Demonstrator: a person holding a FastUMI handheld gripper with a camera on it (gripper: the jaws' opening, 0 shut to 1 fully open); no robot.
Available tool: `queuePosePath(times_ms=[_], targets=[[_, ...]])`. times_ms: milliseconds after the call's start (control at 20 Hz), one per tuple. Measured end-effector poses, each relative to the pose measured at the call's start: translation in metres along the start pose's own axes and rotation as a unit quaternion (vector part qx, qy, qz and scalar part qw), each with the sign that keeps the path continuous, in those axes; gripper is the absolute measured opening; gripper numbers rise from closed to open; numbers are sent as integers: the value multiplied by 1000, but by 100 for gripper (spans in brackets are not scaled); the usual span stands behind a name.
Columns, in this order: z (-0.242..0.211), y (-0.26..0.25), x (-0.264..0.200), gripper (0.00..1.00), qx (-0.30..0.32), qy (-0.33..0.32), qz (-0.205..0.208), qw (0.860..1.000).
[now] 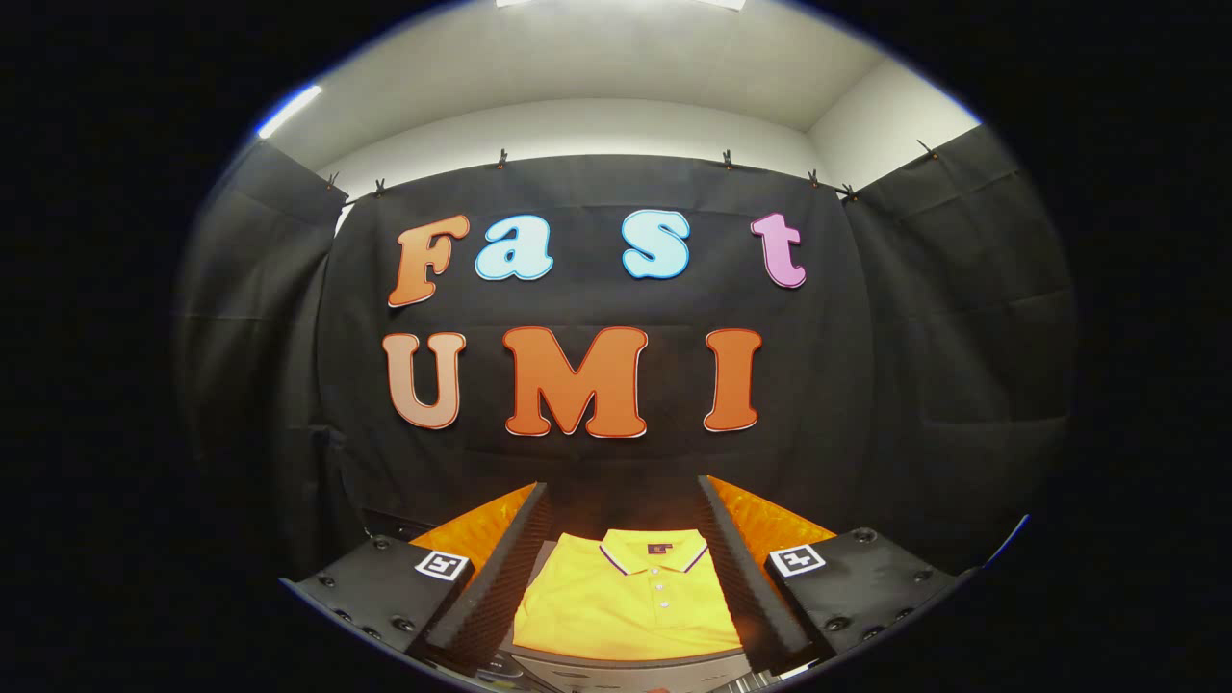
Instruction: Put the clothes into the washing machine and then close the washing machine lid.
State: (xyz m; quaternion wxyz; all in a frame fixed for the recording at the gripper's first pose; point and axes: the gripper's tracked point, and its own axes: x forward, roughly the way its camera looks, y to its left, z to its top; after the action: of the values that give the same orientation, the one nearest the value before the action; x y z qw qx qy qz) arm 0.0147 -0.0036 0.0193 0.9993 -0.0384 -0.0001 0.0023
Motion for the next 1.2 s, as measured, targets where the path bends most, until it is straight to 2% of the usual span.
queuePosePath(times_ms=[250, 550, 850, 1200], targets=[[-11, -10, 14, 98, 7, 8, -7, 1000], [-48, -30, 51, 97, 3, 43, -16, 999], [-114, -45, 103, 98, -12, 115, -14, 993], [-203, -54, 149, 98, 15, 205, -8, 979]])
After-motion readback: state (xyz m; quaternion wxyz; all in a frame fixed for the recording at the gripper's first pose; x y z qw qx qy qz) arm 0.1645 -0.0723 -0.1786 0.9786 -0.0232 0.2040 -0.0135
